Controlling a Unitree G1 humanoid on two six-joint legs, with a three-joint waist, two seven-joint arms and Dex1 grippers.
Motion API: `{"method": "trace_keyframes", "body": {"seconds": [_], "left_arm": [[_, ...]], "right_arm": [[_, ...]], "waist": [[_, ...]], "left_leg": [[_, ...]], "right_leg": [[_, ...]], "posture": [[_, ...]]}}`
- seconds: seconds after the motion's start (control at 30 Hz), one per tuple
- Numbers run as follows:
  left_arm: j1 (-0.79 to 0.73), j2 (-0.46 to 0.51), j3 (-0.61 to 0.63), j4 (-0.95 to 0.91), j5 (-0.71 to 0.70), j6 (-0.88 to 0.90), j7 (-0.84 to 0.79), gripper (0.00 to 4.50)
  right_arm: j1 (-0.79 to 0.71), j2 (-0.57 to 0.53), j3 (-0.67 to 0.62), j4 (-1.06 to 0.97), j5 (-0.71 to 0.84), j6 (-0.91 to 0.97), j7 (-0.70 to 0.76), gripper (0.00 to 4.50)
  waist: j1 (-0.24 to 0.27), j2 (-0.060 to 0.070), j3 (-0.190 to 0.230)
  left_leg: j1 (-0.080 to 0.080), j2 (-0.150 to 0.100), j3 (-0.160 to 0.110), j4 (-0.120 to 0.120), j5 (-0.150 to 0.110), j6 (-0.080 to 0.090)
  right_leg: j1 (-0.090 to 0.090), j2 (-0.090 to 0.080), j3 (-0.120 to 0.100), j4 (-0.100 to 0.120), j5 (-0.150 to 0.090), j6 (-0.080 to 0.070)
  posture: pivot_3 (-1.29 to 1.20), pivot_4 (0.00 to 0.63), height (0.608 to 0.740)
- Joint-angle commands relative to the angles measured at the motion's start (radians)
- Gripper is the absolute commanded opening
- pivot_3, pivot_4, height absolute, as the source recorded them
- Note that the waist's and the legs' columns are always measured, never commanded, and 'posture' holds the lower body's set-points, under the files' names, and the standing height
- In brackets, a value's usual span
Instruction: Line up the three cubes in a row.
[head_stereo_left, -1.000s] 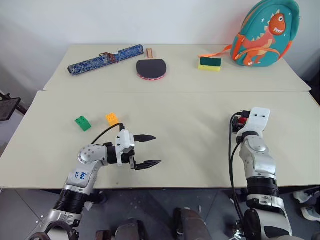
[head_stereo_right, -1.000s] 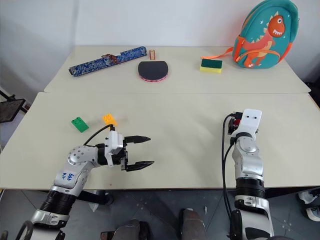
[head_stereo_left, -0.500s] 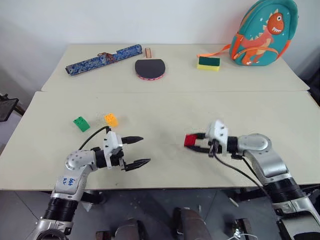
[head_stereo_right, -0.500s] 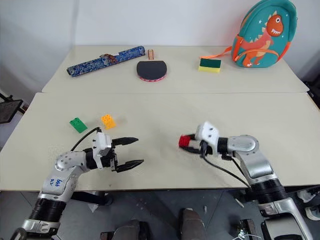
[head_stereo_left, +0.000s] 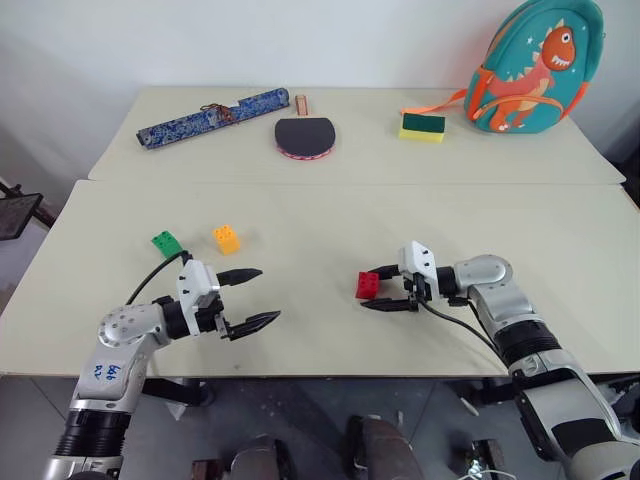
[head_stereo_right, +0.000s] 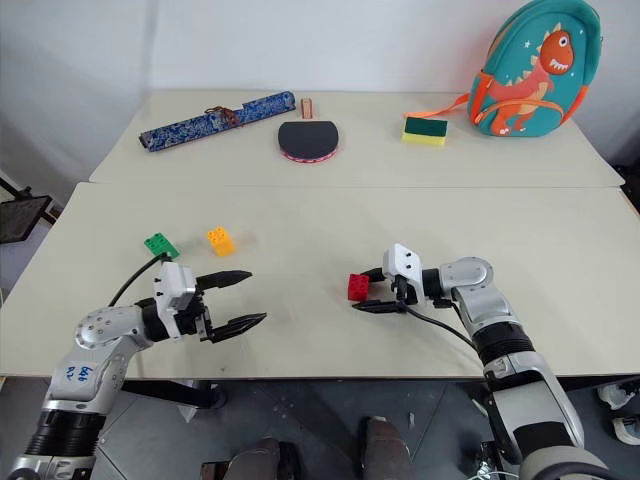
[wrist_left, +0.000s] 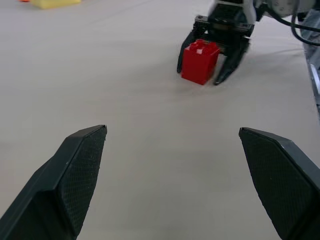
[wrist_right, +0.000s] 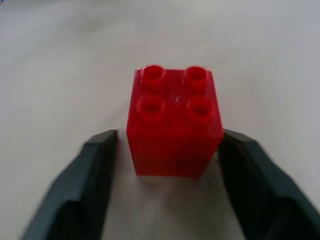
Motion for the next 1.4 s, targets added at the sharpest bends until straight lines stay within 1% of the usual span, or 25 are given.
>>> {"method": "trace_keyframes", "body": {"seconds": [0.03, 0.1, 0.2, 0.27, 0.33, 0.4, 0.43, 0.5, 0.63, 0.7, 0.77, 0.9, 0.97, 1.03, 1.17, 1.27, 1.33, 1.4], "left_arm": [[0.054, -0.013, 0.098, -0.045, -0.002, -0.047, 0.091, 4.50], [0.107, -0.043, 0.178, -0.073, -0.030, -0.063, 0.158, 4.50], [0.238, -0.101, 0.308, -0.123, -0.067, -0.064, 0.264, 4.50], [0.296, -0.129, 0.358, -0.136, -0.067, -0.074, 0.311, 4.50], [0.328, -0.177, 0.435, -0.135, -0.091, -0.064, 0.412, 4.50], [0.339, -0.238, 0.550, -0.099, -0.120, -0.063, 0.560, 4.50], [0.350, -0.253, 0.581, -0.077, -0.115, -0.074, 0.592, 4.50], [0.359, -0.265, 0.605, -0.044, -0.105, -0.083, 0.621, 4.50], [0.344, -0.266, 0.568, -0.034, -0.095, -0.093, 0.617, 4.50], [0.283, -0.241, 0.504, -0.024, -0.084, -0.081, 0.587, 4.50], [0.208, -0.204, 0.453, 0.030, -0.053, -0.068, 0.576, 4.50], [0.056, -0.132, 0.399, 0.164, -0.028, -0.040, 0.559, 4.50], [-0.037, -0.056, 0.349, 0.281, 0.005, -0.048, 0.482, 4.50], [-0.105, -0.007, 0.320, 0.375, 0.016, -0.053, 0.427, 4.50], [-0.191, 0.037, 0.280, 0.520, 0.036, -0.075, 0.349, 4.50], [-0.290, 0.067, 0.226, 0.659, 0.071, -0.113, 0.264, 4.50], [-0.327, 0.079, 0.212, 0.714, 0.085, -0.137, 0.235, 4.50], [-0.348, 0.093, 0.198, 0.747, 0.095, -0.150, 0.193, 4.13]], "right_arm": [[-0.011, 0.001, -0.113, -0.072, 0.087, -0.013, -0.023, 4.46], [0.039, -0.014, -0.164, -0.198, 0.159, 0.063, -0.029, 4.46], [0.178, -0.039, -0.220, -0.395, 0.244, 0.093, -0.007, 4.46], [0.238, -0.038, -0.242, -0.476, 0.283, 0.106, -0.008, 4.46], [0.284, -0.027, -0.262, -0.524, 0.323, 0.089, 0.011, 4.46], [0.315, -0.007, -0.277, -0.559, 0.350, 0.078, -0.003, 4.46], [0.323, 0.000, -0.279, -0.575, 0.366, 0.097, -0.010, 4.46], [0.336, -0.011, -0.261, -0.588, 0.355, 0.096, 0.018, 4.46], [0.336, -0.004, -0.265, -0.579, 0.347, 0.074, 0.015, 4.46], [0.327, -0.008, -0.267, -0.569, 0.341, 0.072, 0.015, 4.46], [0.318, -0.009, -0.267, -0.561, 0.337, 0.073, 0.013, 4.46], [0.310, -0.008, -0.253, -0.565, 0.331, 0.082, 0.015, 4.46], [0.303, -0.006, -0.246, -0.579, 0.334, 0.097, 0.012, 4.46], [0.299, -0.004, -0.241, -0.590, 0.332, 0.101, 0.009, 4.46], [0.302, -0.003, -0.237, -0.612, 0.334, 0.112, -0.006, 4.46], [0.314, -0.001, -0.235, -0.638, 0.331, 0.119, -0.026, 4.46], [0.322, -0.004, -0.235, -0.649, 0.329, 0.122, -0.033, 4.46], [0.332, -0.006, -0.236, -0.662, 0.327, 0.121, -0.043, 4.50]], "waist": [[-0.002, 0.000, 0.000], [-0.005, 0.001, 0.000], [-0.001, 0.000, 0.000], [0.001, 0.000, 0.000], [0.005, 0.000, 0.000], [0.008, 0.000, 0.000], [0.008, -0.001, 0.000], [0.010, -0.001, 0.000], [0.017, -0.003, 0.000], [0.022, -0.004, 0.000], [0.033, -0.004, 0.000], [0.030, -0.004, -0.001], [0.020, -0.004, -0.001], [0.011, -0.004, -0.001], [0.006, -0.004, -0.001], [0.012, -0.005, -0.001], [0.014, -0.005, -0.001], [0.014, -0.005, -0.001]], "left_leg": [[0.000, 0.000, 0.000, 0.000, 0.000, 0.000], [0.000, 0.001, 0.000, 0.000, 0.000, 0.000], [0.000, 0.003, -0.002, -0.001, -0.002, -0.002], [0.001, 0.004, -0.003, -0.001, -0.004, -0.002], [0.001, 0.003, -0.001, -0.001, -0.004, -0.002], [0.001, 0.002, -0.001, 0.000, -0.004, 0.000], [0.001, 0.002, 0.000, 0.000, -0.004, 0.000], [0.002, 0.002, 0.000, 0.000, -0.004, 0.001], [0.002, 0.001, 0.000, 0.000, -0.005, 0.002], [0.002, 0.000, 0.000, 0.000, -0.005, 0.002], [0.002, 0.000, 0.000, 0.000, -0.005, 0.002], [0.002, 0.001, 0.001, 0.000, -0.004, 0.001], [0.003, 0.001, 0.002, 0.000, -0.005, 0.000], [0.002, 0.002, 0.003, 0.000, -0.005, 0.000], [0.002, 0.003, 0.004, -0.001, -0.005, -0.001], [0.001, 0.003, 0.007, 0.000, -0.006, -0.001], [0.000, 0.003, 0.010, 0.000, -0.006, -0.001], [-0.001, 0.003, 0.010, 0.000, -0.006, -0.001]], "right_leg": [[0.000, 0.000, 0.000, 0.000, 0.000, 0.000], [0.000, 0.000, 0.000, 0.000, 0.000, 0.000], [0.000, 0.000, -0.001, 0.001, 0.000, 0.000], [0.000, 0.000, -0.002, 0.001, 0.000, 0.000], [0.000, 0.001, -0.003, -0.001, 0.000, 0.000], [0.000, 0.000, -0.002, -0.002, 0.000, 0.000], [0.001, 0.000, -0.001, -0.002, 0.000, 0.000], [0.001, -0.001, -0.001, -0.002, 0.000, 0.000], [0.001, -0.001, -0.001, -0.002, 0.000, 0.000], [0.002, -0.002, -0.002, -0.002, 0.000, 0.000], [0.002, -0.002, -0.002, -0.002, 0.000, 0.000], [0.001, -0.001, -0.002, -0.001, 0.000, -0.001], [0.001, -0.001, -0.003, 0.000, 0.000, -0.001], [0.000, 0.000, -0.007, -0.001, 0.000, -0.001], [0.000, 0.000, -0.009, 0.002, 0.000, -0.001], [0.000, 0.000, -0.012, 0.002, 0.000, -0.001], [0.000, 0.000, -0.013, 0.001, 0.000, -0.001], [0.000, 0.000, -0.014, 0.001, 0.000, -0.001]], "posture": [[0.00, 0.150, 0.740], [0.00, 0.150, 0.740], [0.00, 0.150, 0.740], [0.00, 0.150, 0.740], [0.00, 0.150, 0.740], [0.00, 0.150, 0.740], [0.00, 0.150, 0.740], [0.00, 0.150, 0.740], [0.00, 0.150, 0.740], [0.00, 0.150, 0.740], [0.00, 0.150, 0.740], [0.00, 0.150, 0.740], [0.00, 0.150, 0.740], [0.00, 0.150, 0.740], [0.00, 0.150, 0.740], [0.00, 0.150, 0.740], [0.00, 0.150, 0.740], [0.00, 0.150, 0.740]]}}
